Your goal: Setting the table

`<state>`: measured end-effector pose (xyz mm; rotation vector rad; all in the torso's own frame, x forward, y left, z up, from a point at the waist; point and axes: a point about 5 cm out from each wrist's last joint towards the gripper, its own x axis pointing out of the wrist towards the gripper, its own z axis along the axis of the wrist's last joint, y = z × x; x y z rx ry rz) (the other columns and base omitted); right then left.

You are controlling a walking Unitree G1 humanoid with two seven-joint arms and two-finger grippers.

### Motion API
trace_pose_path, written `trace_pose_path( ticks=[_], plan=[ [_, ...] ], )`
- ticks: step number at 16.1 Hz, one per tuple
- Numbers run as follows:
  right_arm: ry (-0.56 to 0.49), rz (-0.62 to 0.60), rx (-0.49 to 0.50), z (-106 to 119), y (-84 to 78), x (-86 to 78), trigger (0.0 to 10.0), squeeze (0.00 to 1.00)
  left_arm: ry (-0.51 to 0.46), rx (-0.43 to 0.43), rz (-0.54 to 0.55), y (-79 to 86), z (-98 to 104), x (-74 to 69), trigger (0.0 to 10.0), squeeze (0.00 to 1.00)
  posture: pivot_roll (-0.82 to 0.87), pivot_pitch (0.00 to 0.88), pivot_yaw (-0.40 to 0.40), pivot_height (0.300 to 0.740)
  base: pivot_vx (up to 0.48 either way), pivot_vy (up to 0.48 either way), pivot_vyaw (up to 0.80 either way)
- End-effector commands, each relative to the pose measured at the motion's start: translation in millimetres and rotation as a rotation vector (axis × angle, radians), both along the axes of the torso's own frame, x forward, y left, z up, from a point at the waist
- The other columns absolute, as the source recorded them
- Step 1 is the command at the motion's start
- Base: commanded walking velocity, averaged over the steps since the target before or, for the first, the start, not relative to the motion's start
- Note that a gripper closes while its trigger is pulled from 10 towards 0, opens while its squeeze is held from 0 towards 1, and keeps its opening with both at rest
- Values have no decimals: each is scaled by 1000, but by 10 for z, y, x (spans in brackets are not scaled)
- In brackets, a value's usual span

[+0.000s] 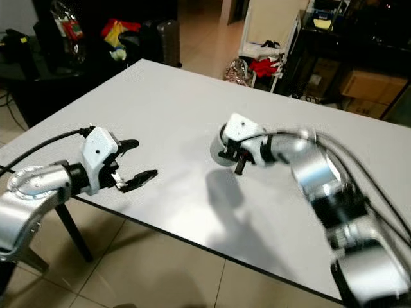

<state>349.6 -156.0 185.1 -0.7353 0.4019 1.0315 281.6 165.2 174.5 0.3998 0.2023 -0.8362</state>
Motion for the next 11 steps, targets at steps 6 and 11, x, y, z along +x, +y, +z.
trace_pose_path(
  ticks=[6, 11],
  plan=[
    [23, 83, -106, 41, 44, 190, 10000, 0, 87, -28, -93, -86, 90, -66, 10000, 235, 40, 0, -73, 740, 0, 0, 0],
    [-2, 58, -131, -40, 81, 314, 10000, 0, 121, -6, -113, -96, 81, -116, 10000, 1000, 49, 0, -74, 740, 0, 0, 0]
  ],
)
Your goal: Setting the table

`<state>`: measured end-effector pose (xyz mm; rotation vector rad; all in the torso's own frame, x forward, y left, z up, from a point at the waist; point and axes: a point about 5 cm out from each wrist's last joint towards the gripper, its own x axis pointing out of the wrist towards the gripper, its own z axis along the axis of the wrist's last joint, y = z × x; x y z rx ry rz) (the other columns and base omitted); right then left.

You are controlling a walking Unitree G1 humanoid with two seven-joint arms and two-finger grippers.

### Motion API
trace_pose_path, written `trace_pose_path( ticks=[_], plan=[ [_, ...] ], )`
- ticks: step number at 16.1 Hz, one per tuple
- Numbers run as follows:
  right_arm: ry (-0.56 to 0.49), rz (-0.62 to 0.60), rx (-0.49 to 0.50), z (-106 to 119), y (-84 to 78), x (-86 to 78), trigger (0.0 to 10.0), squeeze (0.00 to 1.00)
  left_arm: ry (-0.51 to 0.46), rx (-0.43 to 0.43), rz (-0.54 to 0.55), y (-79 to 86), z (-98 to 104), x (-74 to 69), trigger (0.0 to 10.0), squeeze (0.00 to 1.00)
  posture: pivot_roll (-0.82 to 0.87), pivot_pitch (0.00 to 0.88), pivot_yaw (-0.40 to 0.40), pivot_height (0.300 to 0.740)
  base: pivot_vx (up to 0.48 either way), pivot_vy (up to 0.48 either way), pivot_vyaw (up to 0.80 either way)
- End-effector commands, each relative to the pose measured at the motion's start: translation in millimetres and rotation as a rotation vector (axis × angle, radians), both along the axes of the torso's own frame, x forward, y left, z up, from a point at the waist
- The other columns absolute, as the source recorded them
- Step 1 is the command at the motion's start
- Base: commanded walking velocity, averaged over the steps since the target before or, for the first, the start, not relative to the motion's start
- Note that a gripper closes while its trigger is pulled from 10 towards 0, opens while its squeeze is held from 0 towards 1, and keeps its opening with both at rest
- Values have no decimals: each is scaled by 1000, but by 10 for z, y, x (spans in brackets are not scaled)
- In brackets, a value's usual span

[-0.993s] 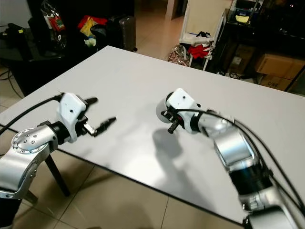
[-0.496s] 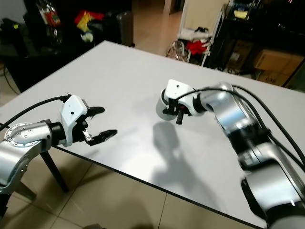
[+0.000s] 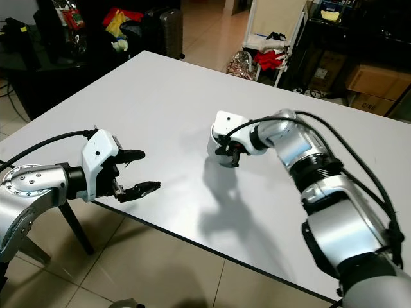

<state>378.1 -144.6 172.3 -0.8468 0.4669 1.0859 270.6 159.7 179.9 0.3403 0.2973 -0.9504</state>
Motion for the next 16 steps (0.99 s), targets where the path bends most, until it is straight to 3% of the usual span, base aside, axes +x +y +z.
trace_pose_path(
  ticks=[1, 4, 9, 10, 12, 14, 16],
  plan=[
    [-49, -30, -11, 86, -32, 57, 10000, 0, 3, 6, -30, -44, 32, -21, 10000, 1000, 53, 0, -72, 740, 0, 0, 0],
    [-120, -118, 27, 100, -9, 151, 10000, 0, 8, 19, -28, -28, 42, -48, 10000, 1000, 63, 0, -74, 740, 0, 0, 0],
    [-167, -127, 96, 171, 130, 204, 10000, 0, 8, 50, -13, 35, 68, -94, 10000, 1000, 90, 29, -79, 740, 0, 0, 0],
    [-169, -120, 119, 200, 188, 215, 10000, 0, 5, 60, 3, 70, 80, -109, 10000, 910, 103, 40, -86, 740, 0, 0, 0],
    [-169, -103, 107, 197, 229, 214, 10000, 0, 5, 66, 20, 112, 99, -140, 10000, 635, 116, 54, -96, 740, 0, 0, 0],
    [-144, -86, 103, 168, 285, 202, 10000, 0, 13, 83, 39, 166, 95, -205, 10000, 533, 131, 67, -112, 740, 0, 0, 0],
    [-137, -79, 97, 147, 305, 196, 10000, 0, 16, 85, 41, 170, 93, -227, 10000, 494, 135, 74, -118, 740, 0, 0, 0]
  ],
)
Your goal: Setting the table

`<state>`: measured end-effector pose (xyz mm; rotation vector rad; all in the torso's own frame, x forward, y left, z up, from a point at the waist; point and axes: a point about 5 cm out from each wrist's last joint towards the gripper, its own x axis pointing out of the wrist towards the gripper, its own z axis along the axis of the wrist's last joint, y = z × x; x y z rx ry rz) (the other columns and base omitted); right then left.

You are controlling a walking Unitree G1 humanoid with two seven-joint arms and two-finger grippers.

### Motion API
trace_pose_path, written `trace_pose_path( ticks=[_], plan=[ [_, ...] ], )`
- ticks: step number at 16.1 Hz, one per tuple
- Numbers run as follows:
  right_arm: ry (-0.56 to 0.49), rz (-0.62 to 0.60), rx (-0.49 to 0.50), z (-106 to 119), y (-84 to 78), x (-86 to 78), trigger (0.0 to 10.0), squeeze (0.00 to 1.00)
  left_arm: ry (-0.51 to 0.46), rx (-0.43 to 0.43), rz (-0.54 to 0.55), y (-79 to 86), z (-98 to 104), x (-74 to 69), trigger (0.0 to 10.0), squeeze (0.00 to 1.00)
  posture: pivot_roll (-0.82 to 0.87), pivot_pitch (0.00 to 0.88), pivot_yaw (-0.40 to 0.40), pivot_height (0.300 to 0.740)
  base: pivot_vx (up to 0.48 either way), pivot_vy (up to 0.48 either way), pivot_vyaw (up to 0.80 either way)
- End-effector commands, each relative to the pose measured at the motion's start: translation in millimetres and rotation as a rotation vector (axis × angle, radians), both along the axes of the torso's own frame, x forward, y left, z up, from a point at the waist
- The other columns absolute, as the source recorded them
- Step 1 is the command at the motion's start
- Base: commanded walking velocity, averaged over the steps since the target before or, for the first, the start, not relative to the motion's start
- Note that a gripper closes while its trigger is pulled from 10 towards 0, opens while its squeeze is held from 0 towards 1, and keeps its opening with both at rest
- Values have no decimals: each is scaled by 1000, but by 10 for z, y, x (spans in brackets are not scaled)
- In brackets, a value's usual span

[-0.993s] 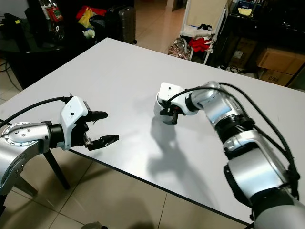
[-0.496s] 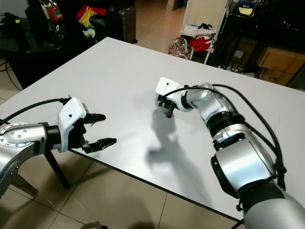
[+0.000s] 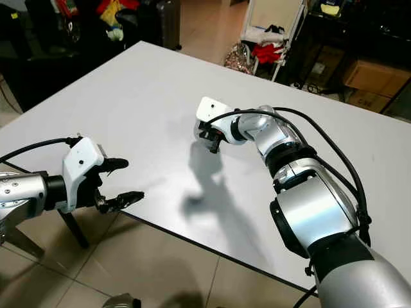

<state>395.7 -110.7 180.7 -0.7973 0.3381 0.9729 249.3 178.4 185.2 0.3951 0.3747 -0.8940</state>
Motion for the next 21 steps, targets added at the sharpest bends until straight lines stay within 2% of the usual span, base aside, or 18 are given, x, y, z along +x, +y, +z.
trace_pose_path(
  ticks=[1, 5, 6, 7, 8, 9, 17, 19, 20, 21],
  plan=[
    [-12, -2, -9, 34, -21, 13, 10000, 0, -13, 0, -9, -19, 42, -28, 10000, 475, 138, 79, -120, 740, 0, 0, 0],
    [-1, -17, 7, -36, -6, -2, 10000, 0, -9, 8, 4, -7, 39, -51, 10000, 435, 139, 86, -112, 740, 0, 0, 0],
    [2, -22, 13, -50, -10, -5, 10000, 275, -9, 8, 6, -12, 41, -43, 10000, 435, 139, 86, -112, 740, 0, 0, 0],
    [5, -21, 15, -57, -11, -7, 10000, 769, -9, 8, 6, -13, 42, -40, 10000, 431, 138, 89, -109, 740, 0, 0, 0],
    [4, -21, 18, -51, -12, -6, 10000, 961, -10, 9, 6, -12, 45, -33, 10000, 435, 137, 88, -108, 740, 0, 0, 0],
    [0, -19, 21, -28, -15, 0, 10000, 1000, -11, 8, 7, -11, 52, -24, 10000, 435, 135, 84, -105, 740, 0, 0, 0],
    [-38, 14, 9, 180, -74, 41, 10000, 1000, -43, -3, 20, -19, 77, 50, 10000, 435, 119, 57, -98, 740, 0, 0, 0],
    [-65, 30, 101, 368, -166, 55, 10000, 1000, -57, -55, 53, -39, 86, 67, 10000, 435, 106, 37, -100, 740, 0, 0, 0],
    [-99, 37, 198, 502, -275, 48, 10000, 1000, -57, -98, 84, -65, 68, 70, 10000, 310, 94, 19, -83, 740, 0, 0, 0],
    [-134, 21, 310, 575, -383, 26, 10000, 1000, -58, -127, 137, -85, 37, 93, 10000, 0, 81, 5, -69, 740, 0, 0, 0]
  ],
)
